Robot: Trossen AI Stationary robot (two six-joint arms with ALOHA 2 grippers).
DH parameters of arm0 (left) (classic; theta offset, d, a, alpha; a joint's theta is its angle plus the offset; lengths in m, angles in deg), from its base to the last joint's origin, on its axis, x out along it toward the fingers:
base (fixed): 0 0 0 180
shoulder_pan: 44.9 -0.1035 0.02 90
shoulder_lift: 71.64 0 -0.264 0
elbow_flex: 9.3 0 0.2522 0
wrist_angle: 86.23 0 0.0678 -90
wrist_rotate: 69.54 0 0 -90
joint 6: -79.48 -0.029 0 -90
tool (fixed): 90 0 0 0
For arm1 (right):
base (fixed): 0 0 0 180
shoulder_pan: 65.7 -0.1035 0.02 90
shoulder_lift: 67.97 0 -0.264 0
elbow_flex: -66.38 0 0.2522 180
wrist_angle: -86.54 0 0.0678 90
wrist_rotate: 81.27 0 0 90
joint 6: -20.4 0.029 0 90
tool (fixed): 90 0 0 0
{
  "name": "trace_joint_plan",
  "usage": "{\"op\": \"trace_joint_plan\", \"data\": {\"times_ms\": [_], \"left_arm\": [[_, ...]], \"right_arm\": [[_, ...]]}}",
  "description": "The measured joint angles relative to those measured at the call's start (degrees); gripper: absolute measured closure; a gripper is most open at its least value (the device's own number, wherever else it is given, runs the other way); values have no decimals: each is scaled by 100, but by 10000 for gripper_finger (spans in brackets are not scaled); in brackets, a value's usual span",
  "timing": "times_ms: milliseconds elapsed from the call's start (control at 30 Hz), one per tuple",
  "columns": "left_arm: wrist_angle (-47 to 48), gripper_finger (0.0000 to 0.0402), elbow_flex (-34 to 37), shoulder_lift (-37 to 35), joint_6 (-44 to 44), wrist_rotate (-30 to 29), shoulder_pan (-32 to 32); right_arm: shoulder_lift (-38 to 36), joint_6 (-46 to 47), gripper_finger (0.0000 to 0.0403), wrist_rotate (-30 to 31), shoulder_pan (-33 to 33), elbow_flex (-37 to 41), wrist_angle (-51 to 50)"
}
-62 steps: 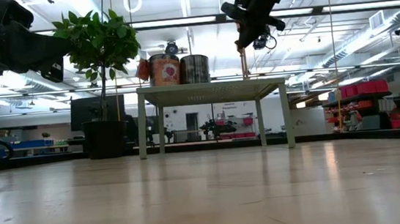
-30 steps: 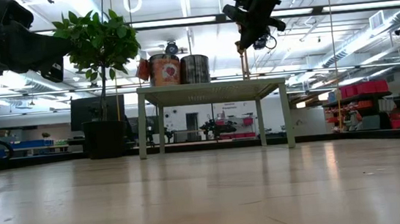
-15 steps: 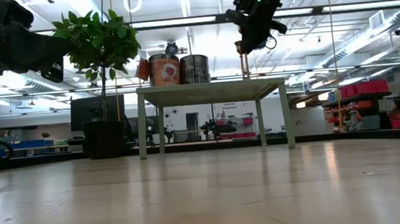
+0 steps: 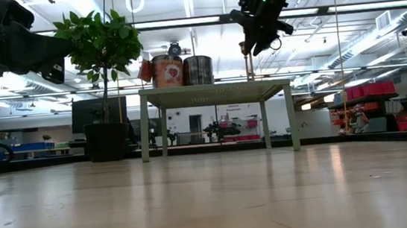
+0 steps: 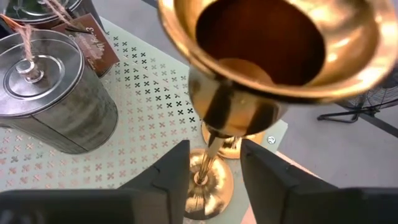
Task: Pick & Place candle stick holders
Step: Put the gold candle holder on the shelf
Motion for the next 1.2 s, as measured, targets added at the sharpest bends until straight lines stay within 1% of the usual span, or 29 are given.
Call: {"op": "trace_joint_plan", "data": {"times_ms": [300,500,600,900,1000,1067,1200], "left_arm": [[0,371,1,1,-2,0,0],[0,371,-1,1,0,0,1],[0,371,-1,2,0,0,-1],[0,371,0,2,-1,0,0],[0,371,0,2,0,0,0],[0,371,-1,1,-1,0,0],[0,371,0,2,0,0,0]], "right_arm": [[-4,12,201,-118,-2,-9,-58],[-7,12,175,-162,-2,-9,-60],[-7,13,165,-283,-2,-11,-62],[-13,-51,154,-313,-2,-11,-79],[-28,-82,153,-445,-2,-11,-115],[-89,-86,153,-576,-4,-11,-161],[-313,-90,153,-603,-7,-15,-353]]}}
